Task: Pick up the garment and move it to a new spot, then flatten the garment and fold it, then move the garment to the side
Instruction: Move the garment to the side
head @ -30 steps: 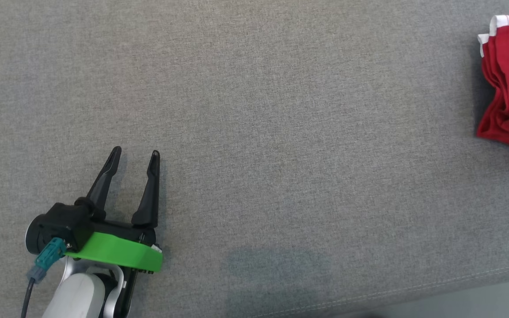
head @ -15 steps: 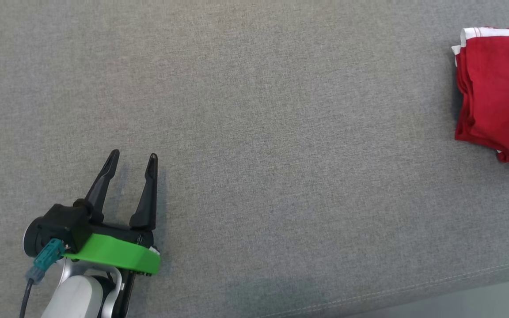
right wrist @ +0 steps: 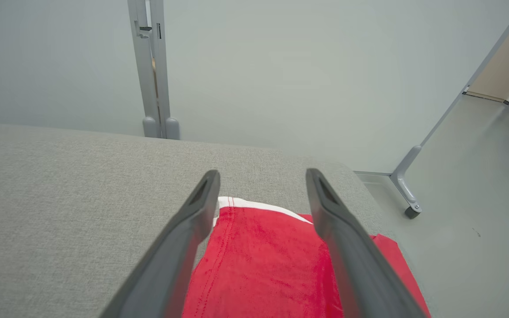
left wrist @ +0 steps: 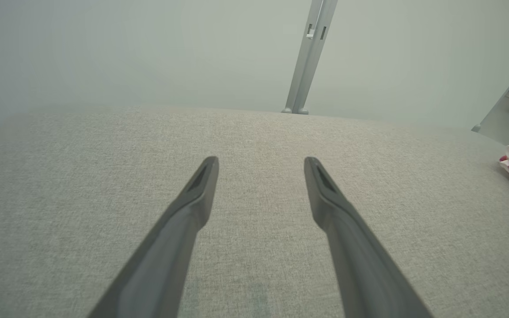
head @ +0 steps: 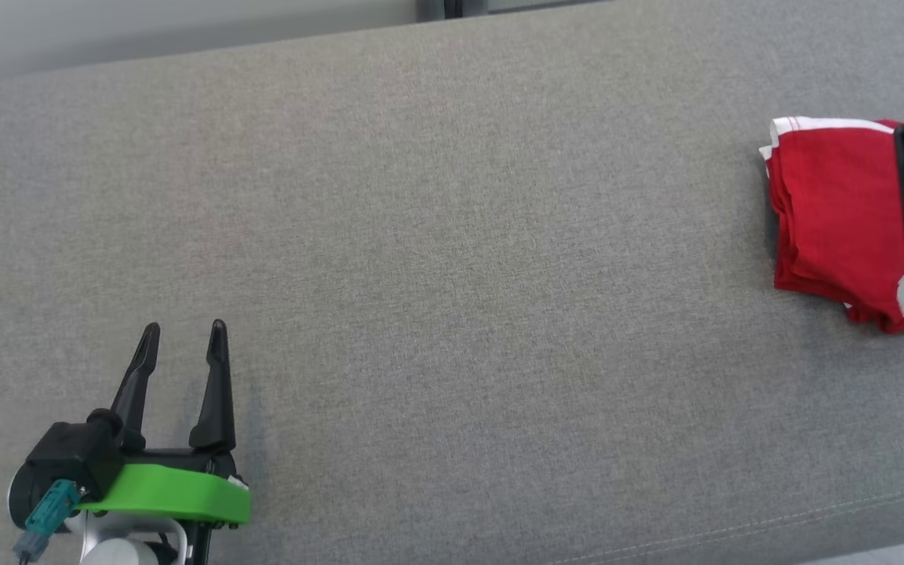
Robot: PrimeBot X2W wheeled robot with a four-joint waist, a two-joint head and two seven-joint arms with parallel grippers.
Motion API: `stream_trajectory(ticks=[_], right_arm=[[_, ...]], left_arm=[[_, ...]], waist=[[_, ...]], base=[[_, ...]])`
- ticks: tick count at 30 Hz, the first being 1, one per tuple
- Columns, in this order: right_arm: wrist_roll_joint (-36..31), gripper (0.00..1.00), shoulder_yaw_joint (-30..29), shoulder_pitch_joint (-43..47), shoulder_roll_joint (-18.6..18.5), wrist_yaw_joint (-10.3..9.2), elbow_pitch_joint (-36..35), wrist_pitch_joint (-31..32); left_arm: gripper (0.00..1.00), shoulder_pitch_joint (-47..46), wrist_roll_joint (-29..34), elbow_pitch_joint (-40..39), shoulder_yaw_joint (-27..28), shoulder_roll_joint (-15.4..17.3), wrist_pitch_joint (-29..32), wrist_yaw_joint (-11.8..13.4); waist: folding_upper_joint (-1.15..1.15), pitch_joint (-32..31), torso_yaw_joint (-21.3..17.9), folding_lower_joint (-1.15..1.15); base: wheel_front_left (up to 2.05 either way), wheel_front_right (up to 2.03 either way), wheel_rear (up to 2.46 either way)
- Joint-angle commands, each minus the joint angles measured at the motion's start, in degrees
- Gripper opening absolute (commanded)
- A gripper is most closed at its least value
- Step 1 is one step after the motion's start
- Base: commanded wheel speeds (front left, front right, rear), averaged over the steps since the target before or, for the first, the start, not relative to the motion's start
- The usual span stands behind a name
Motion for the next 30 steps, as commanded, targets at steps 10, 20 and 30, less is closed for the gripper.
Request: stream_trajectory(ticks=[10,20,30], right_arm=[[-3.8,1.0,-1.1,16.8,12.3,-0.08,-0.9,-13.9],[-9.3,1.0,-1.2,21.9,19.9,-0.08,7.9,-19.1],[-12.5,1.0,-2.5,24.3,22.8,-0.08,4.6,-19.2]], left_arm=[[1.0,5.8,-0.2,3.9,4.8,-0.4,-1.1,1.3],[1.0,8.0,2.7,7.4,8.2,-1.9,-1.1,-1.9],[1.0,9.1,6.0,9.5,12.4,-5.4,-1.1,-6.5]], waist=[[0.0,-10.1,4.3,0.0],[0.0,-12.4,5.4,0.0],[0.0,-14.6,6.1,0.0]], base=[[0.0,0.0,0.0],[0.0,0.0,0.0],[0.0,0.0,0.0]])
